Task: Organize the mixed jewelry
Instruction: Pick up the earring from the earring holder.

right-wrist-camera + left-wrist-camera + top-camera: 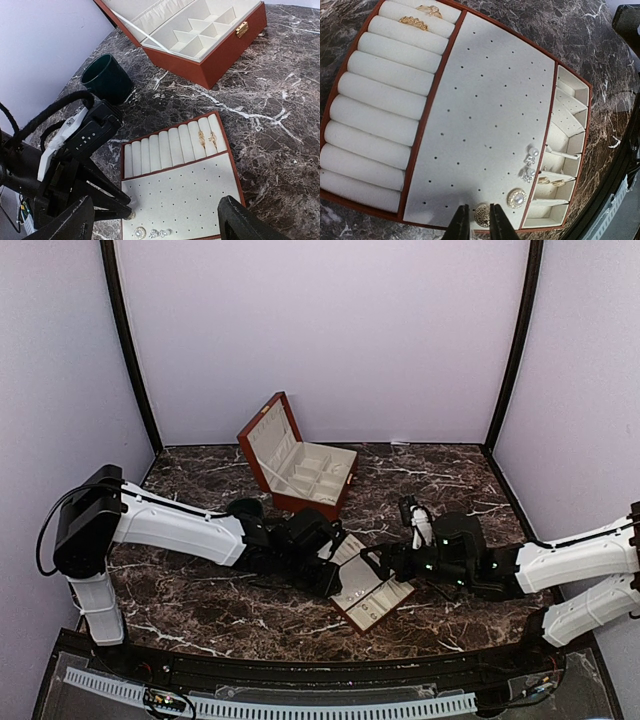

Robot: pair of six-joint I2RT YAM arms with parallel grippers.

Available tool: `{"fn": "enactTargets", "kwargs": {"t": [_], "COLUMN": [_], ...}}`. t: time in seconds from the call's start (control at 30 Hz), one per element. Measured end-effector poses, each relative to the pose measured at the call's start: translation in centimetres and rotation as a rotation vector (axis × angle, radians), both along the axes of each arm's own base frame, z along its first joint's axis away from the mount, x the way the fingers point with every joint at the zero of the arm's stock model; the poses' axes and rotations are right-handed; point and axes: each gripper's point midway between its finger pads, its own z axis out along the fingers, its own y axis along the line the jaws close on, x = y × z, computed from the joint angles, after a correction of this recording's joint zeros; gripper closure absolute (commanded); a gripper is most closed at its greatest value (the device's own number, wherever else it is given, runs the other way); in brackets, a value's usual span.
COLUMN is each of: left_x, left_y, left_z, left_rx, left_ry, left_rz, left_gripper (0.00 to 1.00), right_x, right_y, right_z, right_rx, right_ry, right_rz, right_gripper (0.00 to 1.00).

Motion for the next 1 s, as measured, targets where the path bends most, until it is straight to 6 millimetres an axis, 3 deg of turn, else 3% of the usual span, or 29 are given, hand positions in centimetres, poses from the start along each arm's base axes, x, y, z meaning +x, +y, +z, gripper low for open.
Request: {"fn": "enactTargets", "kwargs": {"t": [0.2,0.63,0.77,1.0], "left_x": [0.0,0.1,0.6,3.4], "left_y": [-0.1,-0.4,0.0,0.8], "left_z": [-0.1,0.5,3.5,9.2], "left_rx": [0.002,-0.034,-0.193,-0.492], "left_ry": [-0.001,0.019,0.028,-0.038], "left_rz": [-0.004,0.017,0.083,0.207], "left_gripper": [1.00,1.00,1.00,1.00], "right_x": [-0.1,-0.1,-0.1,0.1], "right_y": [0.1,0.1,0.2,0.8], "right_z": [-0.3,0.4,2.2,4.9], "right_rx": [-0.006,0.022,0.090,0.231], "right_ry": [0.009,0.007,-0.036,-0.067], "right_rz": [0.008,0.004,0.007,-0.004], "right_gripper": [0.15,0.15,0.15,0.18]}}
